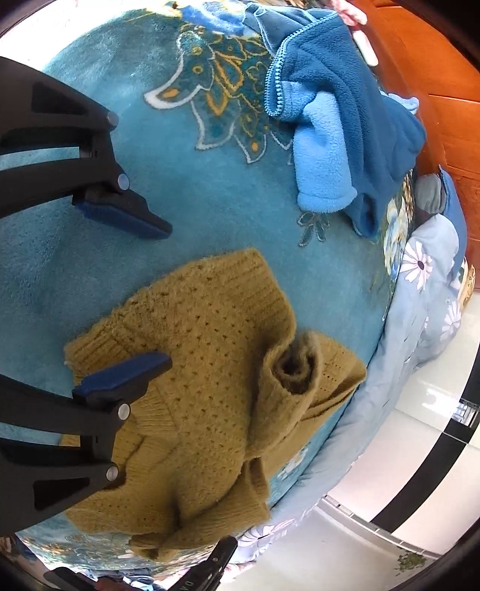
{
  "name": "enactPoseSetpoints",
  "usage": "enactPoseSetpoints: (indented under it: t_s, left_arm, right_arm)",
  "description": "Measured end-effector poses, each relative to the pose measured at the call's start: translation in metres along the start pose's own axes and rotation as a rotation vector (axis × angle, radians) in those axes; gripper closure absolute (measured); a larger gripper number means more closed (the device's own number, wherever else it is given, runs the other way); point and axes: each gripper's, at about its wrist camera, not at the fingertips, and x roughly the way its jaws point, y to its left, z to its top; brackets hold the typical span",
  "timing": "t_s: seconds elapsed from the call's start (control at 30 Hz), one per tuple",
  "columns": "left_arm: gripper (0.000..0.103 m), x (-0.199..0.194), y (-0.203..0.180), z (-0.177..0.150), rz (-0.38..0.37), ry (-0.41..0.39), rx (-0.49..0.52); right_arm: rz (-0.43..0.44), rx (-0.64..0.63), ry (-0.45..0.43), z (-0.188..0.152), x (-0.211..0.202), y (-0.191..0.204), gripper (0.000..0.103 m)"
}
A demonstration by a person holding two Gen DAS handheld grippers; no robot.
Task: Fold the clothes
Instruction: 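Grasp the vest's bunched fabric with the right gripper and pull it flat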
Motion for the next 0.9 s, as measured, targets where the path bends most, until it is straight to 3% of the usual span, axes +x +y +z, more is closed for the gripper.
enactPoseSetpoints:
  t_s: [0.2,0.53,0.63,0.7,0.77,0.83,0.9]
  left_arm:
    - [0.037,0.003,-0.002,0.0,0.012,0.0,0.001]
    - [0.037,0.007,-0.005,0.001,0.02,-0.007,0.022]
    - [0.037,0.006,-0.004,0.0,0.022,-0.012,0.032]
    - [0.037,0.008,-0.003,0.001,0.024,-0.015,0.038]
    - [0.037,0.009,-0.003,0.001,0.026,-0.017,0.043]
    - [0.037,0.01,-0.003,0.0,0.029,-0.021,0.047]
    - [0.037,0.01,-0.003,0.0,0.031,-0.024,0.051]
  right_arm:
    - [0.017,0.139,0.034,-0.008,0.001,-0.045,0.103]
    - [0.085,-0.013,0.019,-0.028,-0.009,-0.004,0.102]
    - [0.084,-0.038,0.013,-0.03,-0.01,0.003,0.097]
    - [0.084,-0.035,-0.006,-0.029,-0.013,0.005,0.067]
    - [0.089,-0.029,-0.03,-0.027,-0.018,0.005,0.048]
    - [0.075,-0.032,-0.053,-0.025,-0.021,0.007,0.044]
    - [0.083,-0.026,-0.066,-0.022,-0.023,0.007,0.027]
